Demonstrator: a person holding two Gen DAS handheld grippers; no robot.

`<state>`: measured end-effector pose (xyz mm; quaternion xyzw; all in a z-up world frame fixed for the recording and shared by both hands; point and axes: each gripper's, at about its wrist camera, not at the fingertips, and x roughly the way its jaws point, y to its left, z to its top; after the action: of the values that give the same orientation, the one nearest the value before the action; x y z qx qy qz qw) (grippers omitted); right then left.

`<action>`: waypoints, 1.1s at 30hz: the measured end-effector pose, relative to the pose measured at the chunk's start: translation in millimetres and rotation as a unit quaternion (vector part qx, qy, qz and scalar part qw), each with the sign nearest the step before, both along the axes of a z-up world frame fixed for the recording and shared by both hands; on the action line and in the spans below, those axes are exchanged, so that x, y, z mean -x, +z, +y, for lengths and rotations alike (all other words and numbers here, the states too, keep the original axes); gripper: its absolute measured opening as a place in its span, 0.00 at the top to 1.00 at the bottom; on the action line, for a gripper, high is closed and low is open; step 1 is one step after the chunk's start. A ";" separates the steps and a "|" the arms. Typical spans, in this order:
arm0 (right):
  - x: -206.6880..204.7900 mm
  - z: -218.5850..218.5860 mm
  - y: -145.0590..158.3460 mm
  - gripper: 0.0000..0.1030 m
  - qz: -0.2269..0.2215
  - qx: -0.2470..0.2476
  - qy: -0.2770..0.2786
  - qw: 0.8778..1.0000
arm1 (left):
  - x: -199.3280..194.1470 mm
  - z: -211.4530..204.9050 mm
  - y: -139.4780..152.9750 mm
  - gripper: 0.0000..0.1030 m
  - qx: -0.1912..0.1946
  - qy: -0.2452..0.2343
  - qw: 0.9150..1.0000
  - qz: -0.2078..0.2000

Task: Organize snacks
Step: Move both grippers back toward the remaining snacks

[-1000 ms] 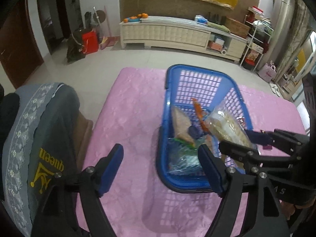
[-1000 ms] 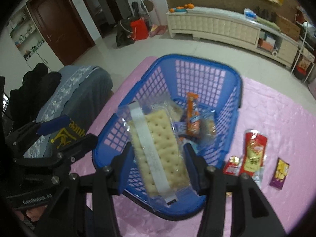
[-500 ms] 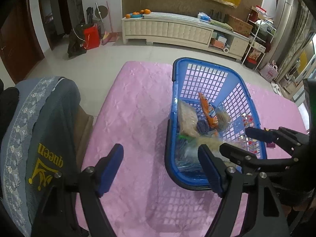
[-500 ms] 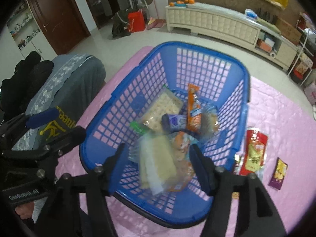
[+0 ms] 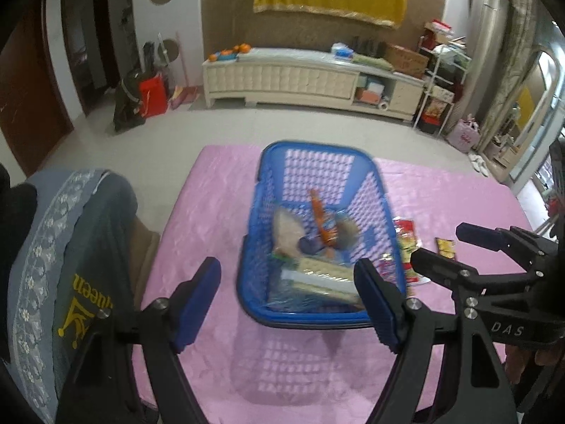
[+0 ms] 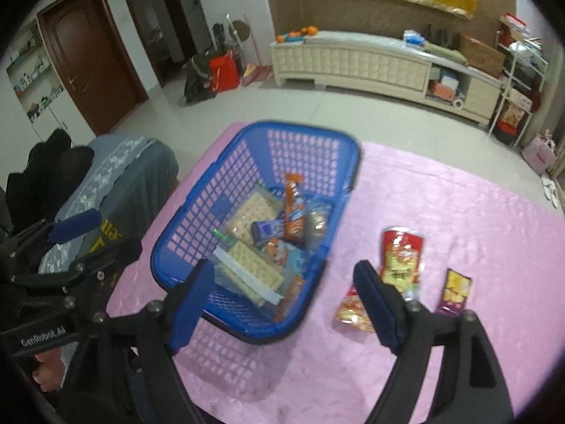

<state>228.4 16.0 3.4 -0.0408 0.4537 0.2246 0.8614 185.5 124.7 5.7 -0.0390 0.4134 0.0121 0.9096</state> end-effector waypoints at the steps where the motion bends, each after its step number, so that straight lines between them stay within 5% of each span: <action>1: 4.0 -7.8 7.1 0.17 -0.006 -0.002 -0.005 1.000 | 1.8 -4.9 4.8 0.24 -0.001 -0.003 1.000 -0.005; 15: 35.1 -99.4 46.9 0.16 -0.044 -0.014 -0.060 0.997 | 9.3 -108.3 41.1 0.21 -0.029 -0.076 0.996 -0.033; 33: 20.4 -204.1 14.0 0.16 -0.023 -0.014 -0.126 0.992 | -39.7 -201.5 -8.4 0.21 -0.035 -0.123 0.992 0.024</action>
<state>208.0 -188.2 17.3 0.0237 0.4324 0.1193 0.8934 225.1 -76.8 -2.7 0.0443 0.4358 -0.0840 0.8950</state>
